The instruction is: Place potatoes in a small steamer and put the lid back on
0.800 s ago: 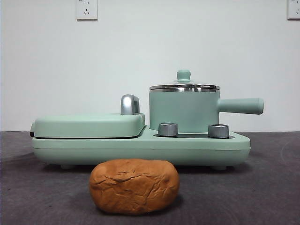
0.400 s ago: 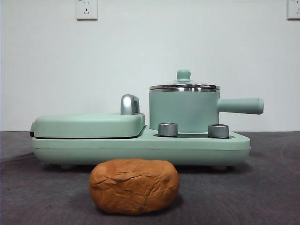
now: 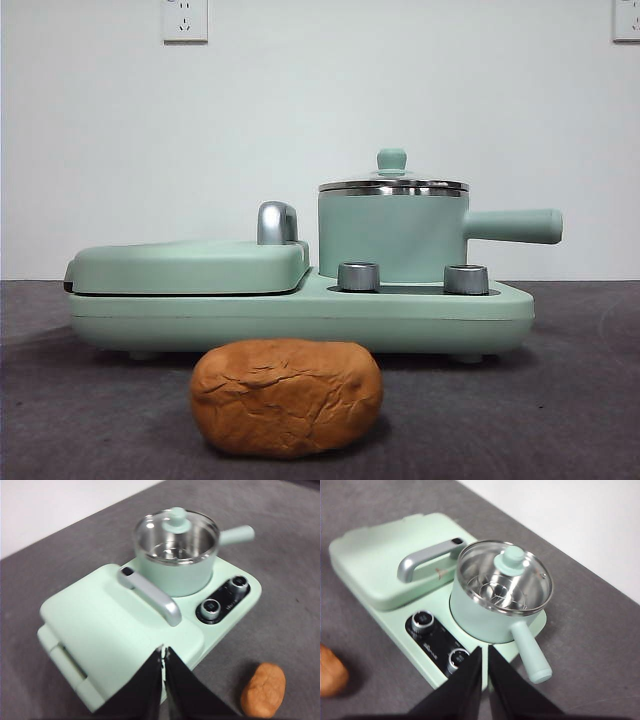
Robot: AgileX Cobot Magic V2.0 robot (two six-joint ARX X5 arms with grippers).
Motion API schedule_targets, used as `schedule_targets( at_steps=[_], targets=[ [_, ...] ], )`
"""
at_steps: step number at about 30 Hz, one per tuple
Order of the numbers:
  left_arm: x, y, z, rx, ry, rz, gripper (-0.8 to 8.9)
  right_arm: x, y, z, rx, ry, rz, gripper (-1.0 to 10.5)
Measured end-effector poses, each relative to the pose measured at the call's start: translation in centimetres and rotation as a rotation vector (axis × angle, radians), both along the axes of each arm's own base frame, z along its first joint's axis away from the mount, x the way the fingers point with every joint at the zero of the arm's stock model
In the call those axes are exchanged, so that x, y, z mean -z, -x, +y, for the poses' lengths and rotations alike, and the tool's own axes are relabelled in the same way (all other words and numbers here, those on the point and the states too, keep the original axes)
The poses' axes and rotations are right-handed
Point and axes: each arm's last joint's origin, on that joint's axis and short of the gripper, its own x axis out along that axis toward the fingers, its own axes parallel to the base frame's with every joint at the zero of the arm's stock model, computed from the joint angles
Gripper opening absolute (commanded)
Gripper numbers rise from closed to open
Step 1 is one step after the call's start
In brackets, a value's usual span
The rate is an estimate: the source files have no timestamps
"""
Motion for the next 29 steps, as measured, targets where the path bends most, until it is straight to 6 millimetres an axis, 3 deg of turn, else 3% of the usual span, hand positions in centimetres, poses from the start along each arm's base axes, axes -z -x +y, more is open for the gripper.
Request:
schedule_targets(
  at_steps=[3,4,16,20,29],
  targets=[
    [0.0,0.1,-0.4,0.045,-0.028,-0.026,2.83,0.0,0.0,0.0,-0.011,0.026,-0.015,2.6],
    [0.0,0.1,-0.5,0.054,-0.033,-0.032,3.0,0.0,0.0,0.0,-0.013,0.03,-0.016,2.9],
    [-0.4,-0.6,-1.7,0.115,-0.021,-0.098,3.07,0.1,0.0,0.0,-0.014,0.033,-0.013,2.9],
    [0.6,-2.8,-3.3,0.146,-0.023,-0.064,3.07,0.1,0.0,0.0,-0.013,0.032,-0.013,2.9],
    [3.8,-9.3,-9.2,0.206,0.06,-0.073,2.74,0.1,0.0,0.0,-0.013,0.033,-0.012,2.9]
  ],
)
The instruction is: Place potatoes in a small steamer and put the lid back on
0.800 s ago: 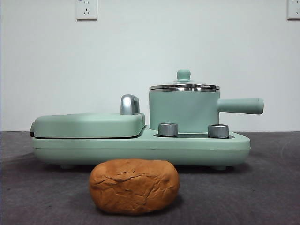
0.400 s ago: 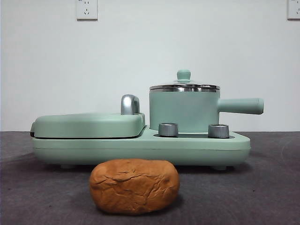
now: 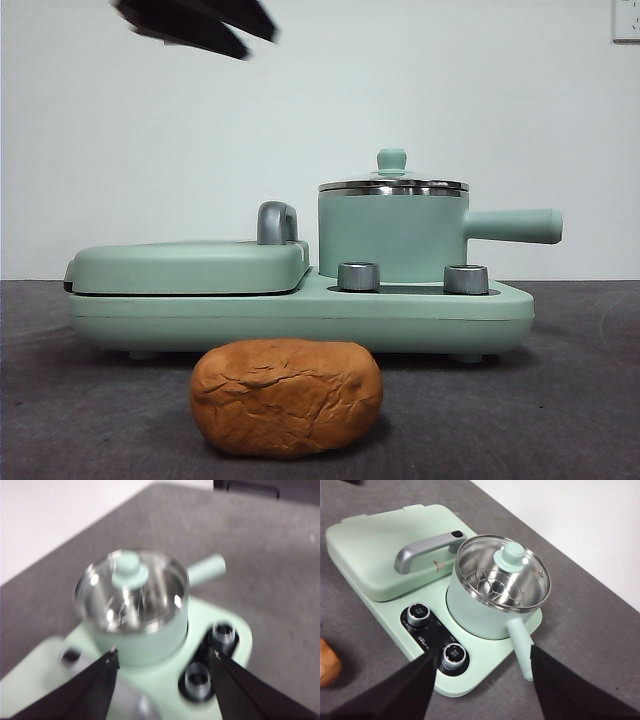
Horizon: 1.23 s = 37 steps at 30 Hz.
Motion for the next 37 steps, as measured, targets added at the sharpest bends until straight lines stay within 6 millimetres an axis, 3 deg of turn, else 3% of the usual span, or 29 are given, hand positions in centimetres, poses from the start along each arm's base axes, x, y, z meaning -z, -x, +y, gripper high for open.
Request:
schedule_targets(
  at_steps=[7,18,28,37],
  targets=[
    [2.3,-4.1,-4.2,-0.055,0.163,-0.016,2.79,0.0,0.0,0.0,0.009,-0.016,0.011,2.9],
    [3.7,-9.8,-9.3,-0.058,0.187,0.017,2.79,0.0,0.0,0.0,0.02,-0.036,0.025,2.9],
    [5.6,-13.3,-11.8,-0.096,0.17,0.023,2.79,0.0,0.0,0.0,0.02,-0.037,0.026,2.9],
    [7.6,-14.1,-12.3,-0.101,0.137,0.066,2.77,0.1,-0.1,0.0,0.02,-0.035,0.03,2.9]
  ],
)
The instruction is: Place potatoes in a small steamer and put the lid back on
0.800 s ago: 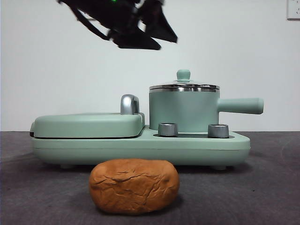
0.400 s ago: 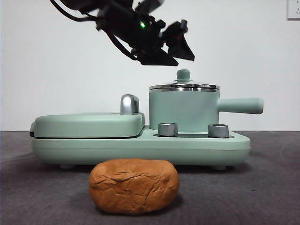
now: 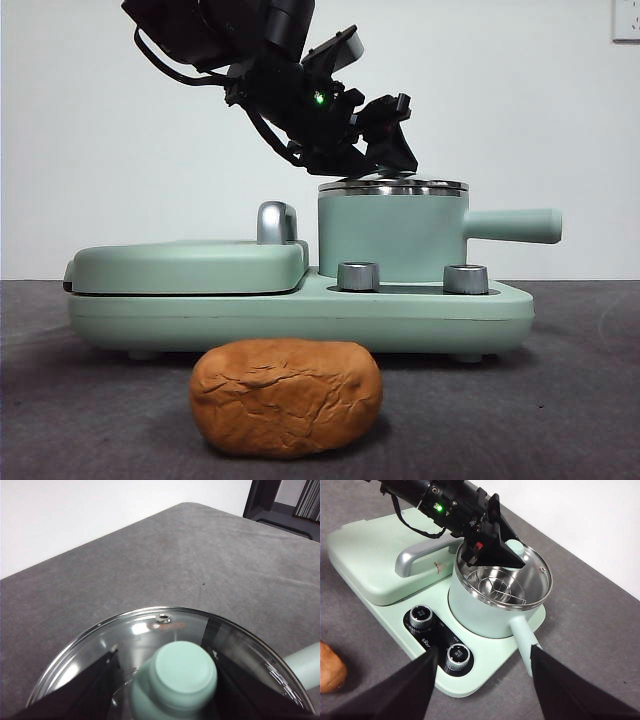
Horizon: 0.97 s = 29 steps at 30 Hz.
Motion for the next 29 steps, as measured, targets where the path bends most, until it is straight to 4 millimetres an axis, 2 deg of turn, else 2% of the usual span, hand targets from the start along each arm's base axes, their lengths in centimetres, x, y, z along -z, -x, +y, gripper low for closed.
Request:
schedule_targets(
  at_steps=[2,3,6,7,22,26,29],
  targets=[
    [0.0,0.0,0.0,0.0,0.0,0.0,2.7,0.0,0.0,0.0,0.0,0.001,0.003,2.9],
    [0.0,0.0,0.0,0.0,0.0,0.0,2.33,0.0,-0.1,0.0,0.0,0.001,0.004,2.9],
    [0.0,0.0,-0.1,0.006,-0.001,-0.005,0.4,0.1,-0.2,0.1,0.0,0.004,0.01,2.9],
    [-0.2,0.1,-0.2,0.009,0.006,-0.02,0.03,0.2,-0.2,0.1,0.0,0.005,0.014,2.9],
    [-0.6,0.3,-0.2,0.008,0.0,-0.014,0.06,0.2,-0.2,0.1,0.007,-0.005,0.028,2.9],
    [-1.8,0.8,0.2,0.004,-0.001,-0.022,0.06,0.2,-0.2,0.1,0.011,-0.012,0.033,2.9],
    [-4.2,1.6,1.0,-0.009,0.019,-0.061,0.06,0.2,-0.2,0.1,0.011,-0.012,0.034,2.9]
  ],
)
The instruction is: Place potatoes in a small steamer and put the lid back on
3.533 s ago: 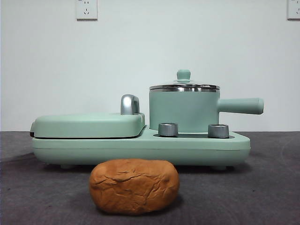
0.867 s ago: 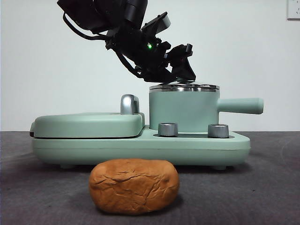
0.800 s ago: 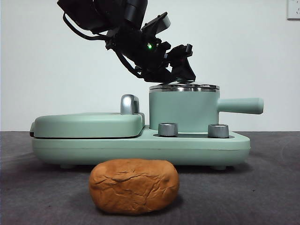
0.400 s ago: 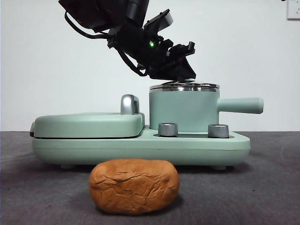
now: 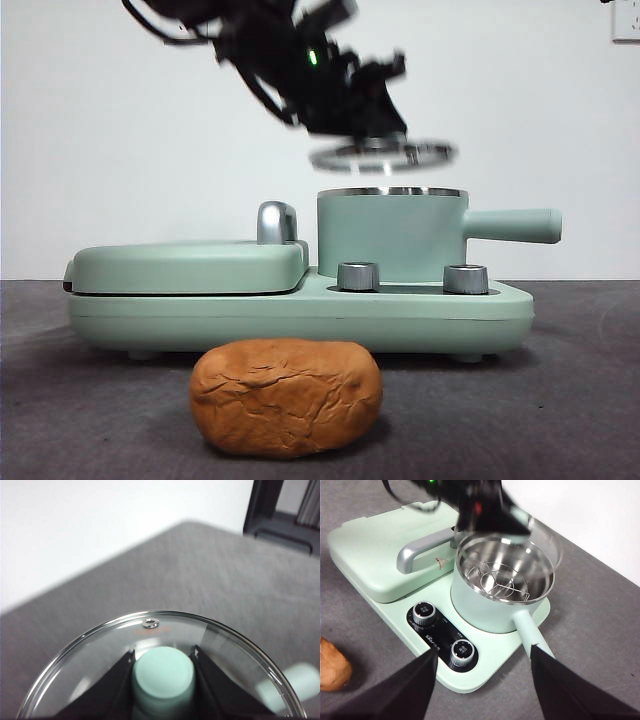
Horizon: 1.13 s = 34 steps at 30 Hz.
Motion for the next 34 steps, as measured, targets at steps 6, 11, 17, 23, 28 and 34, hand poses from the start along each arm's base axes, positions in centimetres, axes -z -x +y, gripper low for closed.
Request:
schedule_targets(
  at_steps=[6,11,17,23,28,34],
  targets=[
    [-5.8,3.4,2.7,-0.014,0.009,-0.017,0.06,0.0,0.0,0.0,0.0,0.0,0.0,2.9],
    [-7.8,6.5,5.0,-0.016,-0.074,0.094,0.07,0.0,0.0,0.0,0.0,0.0,0.0,2.9],
    [-9.0,9.9,8.5,-0.061,-0.19,0.25,0.1,0.0,0.0,0.0,-0.002,-0.001,0.001,2.9],
    [-8.1,12.7,11.4,-0.155,-0.197,0.259,0.1,0.1,0.0,0.2,-0.069,-0.03,0.019,2.9],
    [-5.1,15.7,13.8,-0.222,-0.169,0.287,0.09,0.5,-0.4,1.3,-0.147,-0.031,0.064,3.0],
    [-2.3,19.8,16.5,-0.308,-0.146,0.328,0.09,1.8,-1.2,3.9,-0.319,0.02,0.129,3.8]
  ],
)
